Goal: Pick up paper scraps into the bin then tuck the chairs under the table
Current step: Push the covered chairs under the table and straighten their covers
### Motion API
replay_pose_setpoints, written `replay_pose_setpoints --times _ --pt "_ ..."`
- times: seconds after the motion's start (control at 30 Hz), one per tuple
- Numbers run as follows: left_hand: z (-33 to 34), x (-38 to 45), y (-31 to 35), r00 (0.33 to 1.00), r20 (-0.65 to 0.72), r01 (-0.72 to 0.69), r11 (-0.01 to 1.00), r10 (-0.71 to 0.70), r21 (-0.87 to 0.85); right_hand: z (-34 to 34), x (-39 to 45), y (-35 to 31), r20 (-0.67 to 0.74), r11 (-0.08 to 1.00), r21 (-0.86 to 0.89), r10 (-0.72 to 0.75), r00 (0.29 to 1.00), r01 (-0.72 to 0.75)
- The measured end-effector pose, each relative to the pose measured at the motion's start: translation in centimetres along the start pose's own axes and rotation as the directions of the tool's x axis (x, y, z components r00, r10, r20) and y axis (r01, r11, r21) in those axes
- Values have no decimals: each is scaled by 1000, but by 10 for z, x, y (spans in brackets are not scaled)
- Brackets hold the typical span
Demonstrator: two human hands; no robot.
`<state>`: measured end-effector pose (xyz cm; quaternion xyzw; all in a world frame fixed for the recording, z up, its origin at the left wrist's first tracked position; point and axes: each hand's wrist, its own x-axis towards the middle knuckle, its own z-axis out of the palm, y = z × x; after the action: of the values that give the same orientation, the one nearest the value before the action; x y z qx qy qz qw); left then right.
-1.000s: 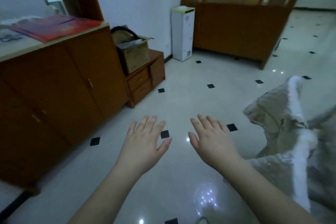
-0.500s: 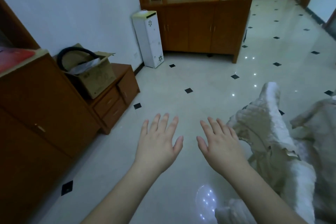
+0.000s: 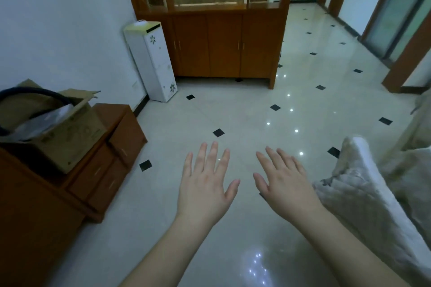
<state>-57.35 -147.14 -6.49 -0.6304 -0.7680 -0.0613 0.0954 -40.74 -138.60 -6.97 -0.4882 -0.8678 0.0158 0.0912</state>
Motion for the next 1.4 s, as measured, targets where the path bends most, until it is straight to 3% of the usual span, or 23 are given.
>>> replay_pose_setpoints --times 0.23,0.57,0.7,0.8,1.2,1.4 --pt "39 121 -22 989 19 -143 989 144 -35 7 88 19 26 991 -26 134 991 -134" --pt "108 321 21 948 148 -278 959 282 -49 49 228 122 47 940 -44 340 939 -338" --pt "122 412 50 938 169 -300 953 304 -49 57 296 176 107 945 4 325 940 -327" --pt "126 472 70 934 174 -305 950 311 -58 57 346 217 66 954 -16 301 951 -300" --pt "186 687 121 921 225 -291 946 317 -144 74 532 334 2 892 9 451 892 -451" --pt "221 815 145 875 207 -404 896 438 -185 85 627 392 -9 857 -35 514 858 -514"
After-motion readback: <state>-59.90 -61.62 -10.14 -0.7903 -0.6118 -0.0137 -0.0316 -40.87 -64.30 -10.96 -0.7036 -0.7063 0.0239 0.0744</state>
